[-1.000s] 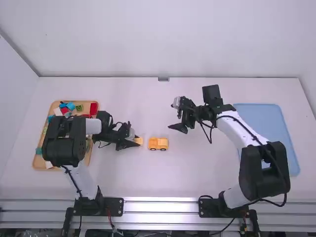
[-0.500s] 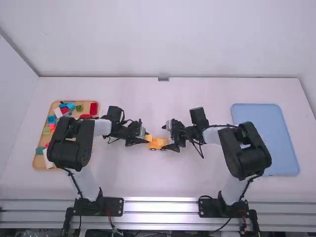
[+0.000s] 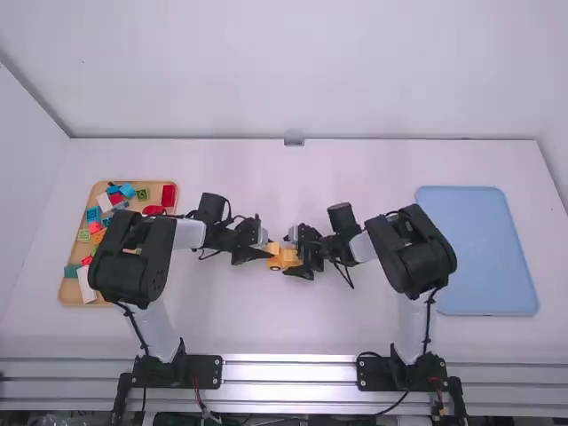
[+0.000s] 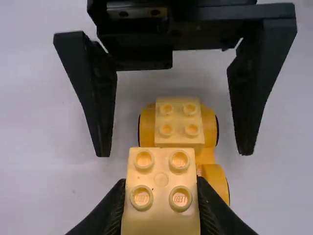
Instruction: Assemble lego blocks to make yellow taxi
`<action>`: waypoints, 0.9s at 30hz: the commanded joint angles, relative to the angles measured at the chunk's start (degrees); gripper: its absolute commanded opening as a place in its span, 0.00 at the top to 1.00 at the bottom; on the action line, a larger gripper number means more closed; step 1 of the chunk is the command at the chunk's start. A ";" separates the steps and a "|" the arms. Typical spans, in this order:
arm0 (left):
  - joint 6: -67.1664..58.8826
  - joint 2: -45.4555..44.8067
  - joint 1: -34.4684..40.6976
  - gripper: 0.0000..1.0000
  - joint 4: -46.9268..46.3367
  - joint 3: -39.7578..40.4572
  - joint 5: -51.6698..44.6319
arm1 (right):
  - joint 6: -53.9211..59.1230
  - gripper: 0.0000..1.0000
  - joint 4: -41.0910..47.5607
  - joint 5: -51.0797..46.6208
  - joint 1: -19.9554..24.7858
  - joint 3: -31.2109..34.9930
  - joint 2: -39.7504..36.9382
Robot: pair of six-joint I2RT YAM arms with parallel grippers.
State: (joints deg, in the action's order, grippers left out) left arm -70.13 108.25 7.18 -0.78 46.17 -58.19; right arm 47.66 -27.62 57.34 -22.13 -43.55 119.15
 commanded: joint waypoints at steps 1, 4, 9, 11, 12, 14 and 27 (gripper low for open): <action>1.79 -0.68 0.33 0.80 0.20 -0.68 -0.90 | -2.05 0.02 -1.97 2.43 0.37 1.05 1.18; 1.79 -0.68 1.07 0.79 0.13 -0.81 -0.63 | -3.30 0.02 -5.70 1.99 0.33 3.08 1.16; 1.77 -0.68 1.92 0.77 0.15 -0.83 -0.39 | -11.04 0.02 -18.67 -3.02 0.33 8.17 1.11; 1.79 -0.68 1.95 0.77 0.17 -0.83 0.50 | -11.91 0.02 -24.33 -2.99 0.33 10.82 1.11; 1.79 -0.68 2.03 0.77 -0.02 -0.83 0.83 | -11.87 0.02 -26.08 -3.02 0.33 11.76 1.11; 1.79 -0.68 2.32 0.77 -0.31 -0.83 0.85 | -11.85 0.02 -25.86 -2.93 0.31 11.58 1.20; 1.77 -0.20 2.27 0.78 -0.35 -0.87 2.12 | -0.90 0.07 -6.99 -4.59 -2.29 3.10 1.18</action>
State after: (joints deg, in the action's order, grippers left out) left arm -68.53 108.25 9.02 -1.04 46.00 -55.27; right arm 45.28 -34.74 53.41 -24.27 -40.14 119.83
